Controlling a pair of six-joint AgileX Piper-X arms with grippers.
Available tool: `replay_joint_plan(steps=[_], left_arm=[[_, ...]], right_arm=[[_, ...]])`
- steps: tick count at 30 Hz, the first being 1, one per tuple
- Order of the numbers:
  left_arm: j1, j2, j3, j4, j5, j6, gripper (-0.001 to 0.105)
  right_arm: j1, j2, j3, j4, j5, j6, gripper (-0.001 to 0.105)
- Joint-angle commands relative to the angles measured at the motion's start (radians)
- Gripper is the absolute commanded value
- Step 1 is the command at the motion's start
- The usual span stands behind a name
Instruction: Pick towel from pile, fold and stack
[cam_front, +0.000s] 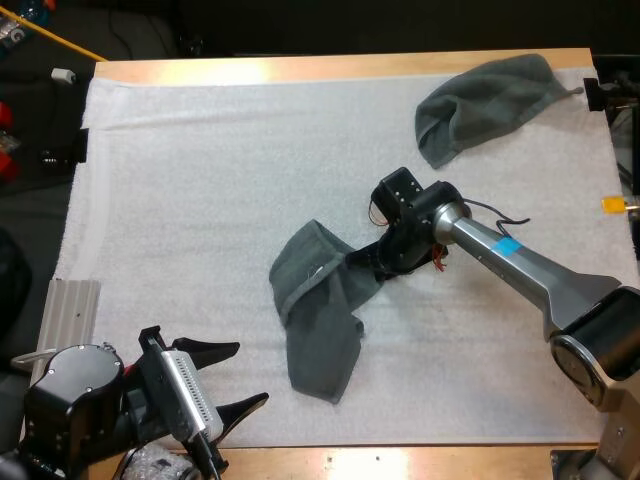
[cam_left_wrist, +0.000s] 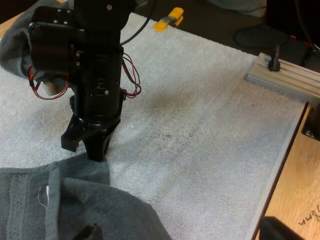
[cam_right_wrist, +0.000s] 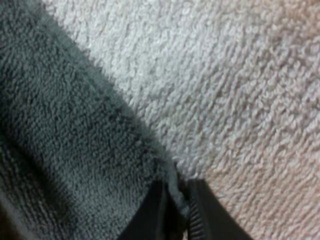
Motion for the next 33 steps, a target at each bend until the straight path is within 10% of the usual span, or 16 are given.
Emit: replay_joint_plan(steps=[1, 14, 33], left_arm=[[-0.013, 0.000, -0.003, -0.002, -0.008, 0.008, 0.060], [-0.231, 0.080, -0.003, -0.002, -0.096, 0.080, 0.060], [-0.421, 0.545, -0.003, -0.183, -0.243, 0.211, 0.060]], right_arm=[[-0.002, 0.003, -0.002, 0.014, 0.014, -0.012, 0.000], [-0.087, -0.092, -0.002, 0.257, 0.497, -0.074, 0.000], [-0.168, -0.139, -0.002, 0.303, 0.459, -0.086, 0.000]])
